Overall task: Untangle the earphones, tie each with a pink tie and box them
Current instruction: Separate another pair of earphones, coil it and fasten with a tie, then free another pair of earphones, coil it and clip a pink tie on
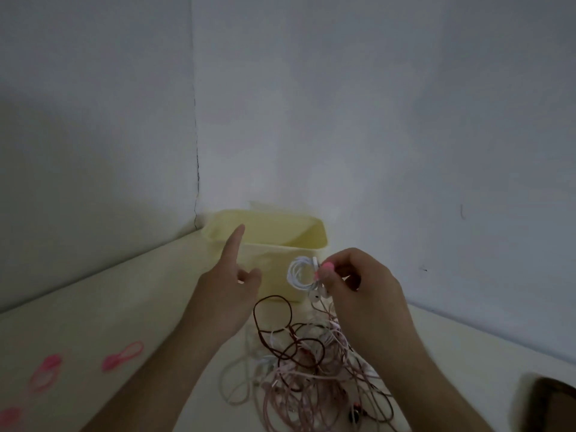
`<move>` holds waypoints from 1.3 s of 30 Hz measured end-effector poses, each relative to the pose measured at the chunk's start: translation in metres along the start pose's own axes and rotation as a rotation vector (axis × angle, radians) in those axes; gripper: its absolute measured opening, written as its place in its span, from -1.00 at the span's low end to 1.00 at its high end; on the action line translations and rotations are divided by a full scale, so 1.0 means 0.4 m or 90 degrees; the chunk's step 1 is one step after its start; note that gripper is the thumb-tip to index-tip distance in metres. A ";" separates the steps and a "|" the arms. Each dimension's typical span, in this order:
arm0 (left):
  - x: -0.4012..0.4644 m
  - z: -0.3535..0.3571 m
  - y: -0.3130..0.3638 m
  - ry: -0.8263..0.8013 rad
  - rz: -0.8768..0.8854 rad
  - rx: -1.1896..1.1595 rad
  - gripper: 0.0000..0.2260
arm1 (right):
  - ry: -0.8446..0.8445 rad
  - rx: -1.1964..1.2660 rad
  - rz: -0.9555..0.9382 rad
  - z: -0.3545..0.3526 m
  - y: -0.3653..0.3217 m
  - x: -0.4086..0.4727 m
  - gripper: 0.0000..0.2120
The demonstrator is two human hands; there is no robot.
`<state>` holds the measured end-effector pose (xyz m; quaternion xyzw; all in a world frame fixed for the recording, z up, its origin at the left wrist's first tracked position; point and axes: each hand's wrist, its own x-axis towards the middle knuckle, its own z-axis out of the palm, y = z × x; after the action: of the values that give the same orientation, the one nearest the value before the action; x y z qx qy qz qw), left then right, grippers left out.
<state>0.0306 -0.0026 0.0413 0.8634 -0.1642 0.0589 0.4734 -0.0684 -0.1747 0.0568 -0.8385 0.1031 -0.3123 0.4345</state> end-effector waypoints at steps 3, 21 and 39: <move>0.017 0.004 0.007 0.004 -0.012 0.032 -0.67 | 0.034 0.070 0.033 -0.011 -0.003 0.004 -0.86; -0.104 0.040 -0.057 0.058 0.050 -0.086 -0.70 | 0.008 -0.135 0.006 0.080 0.016 0.085 -0.86; -0.067 0.049 -0.092 -0.026 0.116 -0.136 -0.34 | -0.003 -0.032 0.034 -0.004 0.012 0.015 -0.49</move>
<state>0.0168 0.0054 -0.0057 0.7906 -0.2565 0.0661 0.5521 -0.0642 -0.1814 0.0561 -0.8468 0.1319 -0.2959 0.4219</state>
